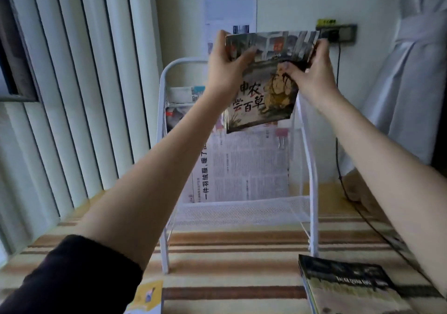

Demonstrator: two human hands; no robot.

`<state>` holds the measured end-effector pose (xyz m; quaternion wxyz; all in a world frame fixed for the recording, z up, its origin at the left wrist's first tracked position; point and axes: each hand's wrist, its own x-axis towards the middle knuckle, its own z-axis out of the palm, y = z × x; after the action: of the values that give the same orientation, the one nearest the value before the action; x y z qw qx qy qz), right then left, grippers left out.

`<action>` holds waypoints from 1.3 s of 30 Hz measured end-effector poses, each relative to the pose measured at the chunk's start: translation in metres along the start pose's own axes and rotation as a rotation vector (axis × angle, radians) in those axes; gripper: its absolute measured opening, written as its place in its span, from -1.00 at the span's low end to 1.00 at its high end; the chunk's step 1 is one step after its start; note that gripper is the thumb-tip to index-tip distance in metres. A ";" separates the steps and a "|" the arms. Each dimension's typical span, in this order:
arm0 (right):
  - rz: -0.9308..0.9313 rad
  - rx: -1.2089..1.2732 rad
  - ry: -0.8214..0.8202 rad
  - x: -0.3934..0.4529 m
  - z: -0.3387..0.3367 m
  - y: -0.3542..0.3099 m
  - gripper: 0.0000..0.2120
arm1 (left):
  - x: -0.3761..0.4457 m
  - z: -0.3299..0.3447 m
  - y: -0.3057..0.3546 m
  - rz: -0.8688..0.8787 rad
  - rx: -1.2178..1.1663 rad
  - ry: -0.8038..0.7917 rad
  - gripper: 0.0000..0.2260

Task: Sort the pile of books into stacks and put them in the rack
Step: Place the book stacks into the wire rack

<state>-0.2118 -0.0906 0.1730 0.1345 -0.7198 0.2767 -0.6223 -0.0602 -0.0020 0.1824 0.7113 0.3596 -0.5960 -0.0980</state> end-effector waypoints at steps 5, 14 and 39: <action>0.075 -0.281 -0.093 0.033 0.017 0.067 -0.31 | 0.038 0.009 -0.079 -0.239 0.101 -0.067 -0.76; -0.112 -0.695 -0.168 0.011 0.013 0.101 -0.13 | 0.033 -0.006 -0.131 0.044 1.037 -0.265 -0.54; 0.047 -0.562 -0.491 -0.210 0.065 0.004 -0.46 | -0.121 -0.080 -0.098 0.010 1.293 -0.411 -0.48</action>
<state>-0.1650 0.0150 -0.0141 0.0084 -0.8497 0.4127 -0.3279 0.0086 0.0272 0.0242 0.2260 0.6840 -0.6594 0.2150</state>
